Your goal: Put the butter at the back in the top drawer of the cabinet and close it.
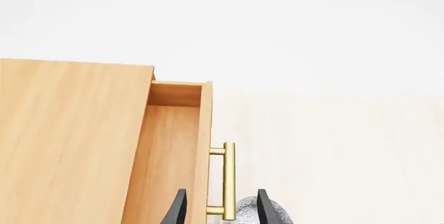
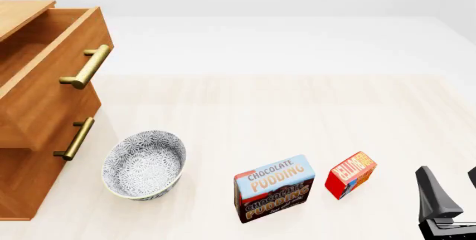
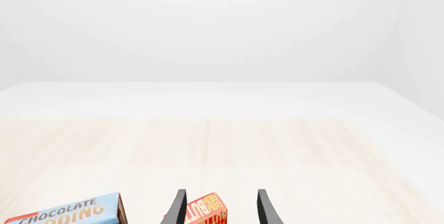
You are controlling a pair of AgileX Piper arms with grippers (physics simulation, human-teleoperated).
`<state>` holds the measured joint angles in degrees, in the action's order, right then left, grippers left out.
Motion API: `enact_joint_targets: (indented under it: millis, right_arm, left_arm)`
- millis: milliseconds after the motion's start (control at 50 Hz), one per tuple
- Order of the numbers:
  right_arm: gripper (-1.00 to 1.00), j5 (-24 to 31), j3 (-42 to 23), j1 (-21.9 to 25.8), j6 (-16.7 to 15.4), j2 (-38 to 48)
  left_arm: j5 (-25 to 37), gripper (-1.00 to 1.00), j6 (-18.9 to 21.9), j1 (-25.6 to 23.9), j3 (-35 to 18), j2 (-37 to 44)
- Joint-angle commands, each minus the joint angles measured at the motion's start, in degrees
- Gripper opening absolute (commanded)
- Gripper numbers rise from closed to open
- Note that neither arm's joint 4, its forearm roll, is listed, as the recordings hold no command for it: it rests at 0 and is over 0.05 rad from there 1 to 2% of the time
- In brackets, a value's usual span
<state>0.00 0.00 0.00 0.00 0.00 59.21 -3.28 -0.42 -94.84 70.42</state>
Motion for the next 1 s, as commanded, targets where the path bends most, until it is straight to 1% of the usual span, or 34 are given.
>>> enact_joint_targets:
  millis: [20,360,440,600,1000]
  right_arm:
    - [1.00,0.0,0.0,0.0,0.0,0.0]
    - [1.00,0.0,0.0,0.0,0.0,0.0]
    - [1.00,0.0,0.0,0.0,0.0,0.0]
    - [1.00,0.0,0.0,0.0,0.0,0.0]
    - [1.00,0.0,0.0,0.0,0.0,0.0]
  left_arm:
    - [-1.8,1.00,-2.0,0.2,2.8,0.9]
    - [-4.7,1.00,-3.1,0.4,6.1,1.3]
    - [-5.1,1.00,-3.9,0.0,6.4,1.4]
    - [-6.7,1.00,-3.4,0.8,8.0,1.8]
    - [-8.8,1.00,-4.2,1.0,10.2,3.0]
